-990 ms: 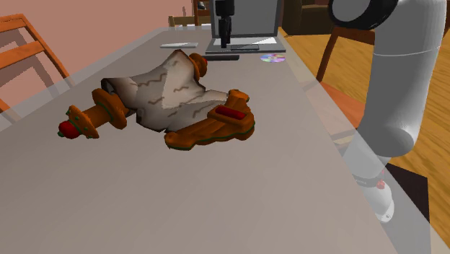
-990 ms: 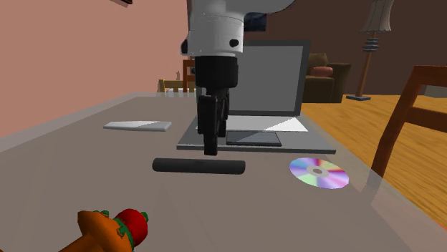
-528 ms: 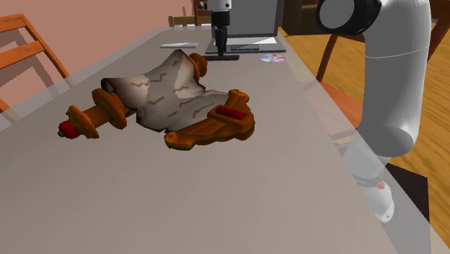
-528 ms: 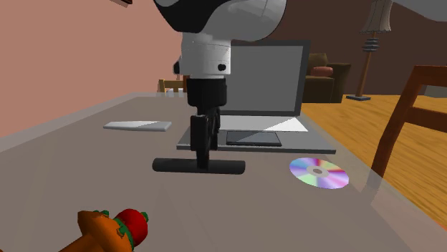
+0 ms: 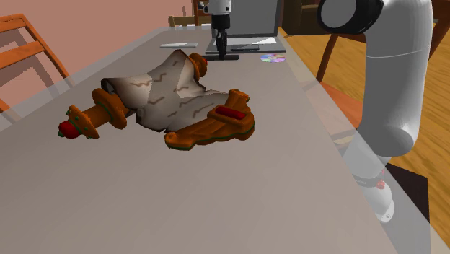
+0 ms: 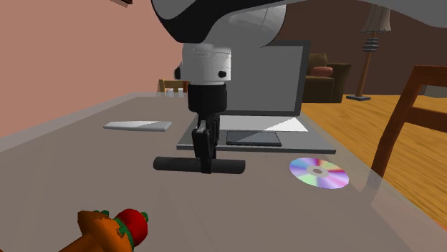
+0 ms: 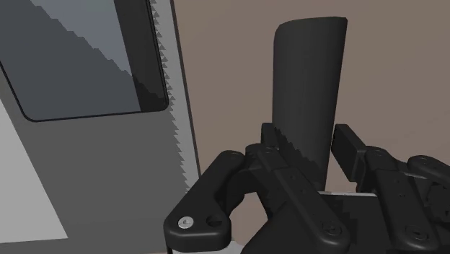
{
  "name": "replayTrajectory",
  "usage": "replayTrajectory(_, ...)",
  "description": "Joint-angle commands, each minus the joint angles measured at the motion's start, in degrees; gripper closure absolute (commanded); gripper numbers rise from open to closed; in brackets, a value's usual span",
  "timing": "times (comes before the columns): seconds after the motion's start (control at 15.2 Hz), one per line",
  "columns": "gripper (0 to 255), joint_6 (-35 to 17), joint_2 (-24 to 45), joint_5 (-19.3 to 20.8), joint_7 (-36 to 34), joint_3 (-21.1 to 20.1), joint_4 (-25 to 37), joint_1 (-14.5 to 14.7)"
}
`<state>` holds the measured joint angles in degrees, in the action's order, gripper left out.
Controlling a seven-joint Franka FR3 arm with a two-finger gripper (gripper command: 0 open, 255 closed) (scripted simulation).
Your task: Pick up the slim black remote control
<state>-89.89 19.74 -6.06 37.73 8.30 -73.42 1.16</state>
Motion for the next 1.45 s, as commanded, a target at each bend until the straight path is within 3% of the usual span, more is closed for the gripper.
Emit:
replayTrajectory(0.0, 255, 0.1, 0.1, 0.0, 0.0, -0.1, -0.1, 0.0)
replayTrajectory(0.33, 255, 1.0, 0.3, -0.1, -0.1, -0.1, 1.0, 0.0)
replayTrajectory(0.86, 255, 8.7, 3.0, -0.5, -0.4, -0.1, 11.4, -0.6)
replayTrajectory(1.25, 255, 15.9, 7.1, -1.1, -0.8, -0.2, 22.7, -1.5)
replayTrajectory(1.39, 255, 16.1, 7.2, -1.2, -0.8, -0.2, 23.0, -1.6)
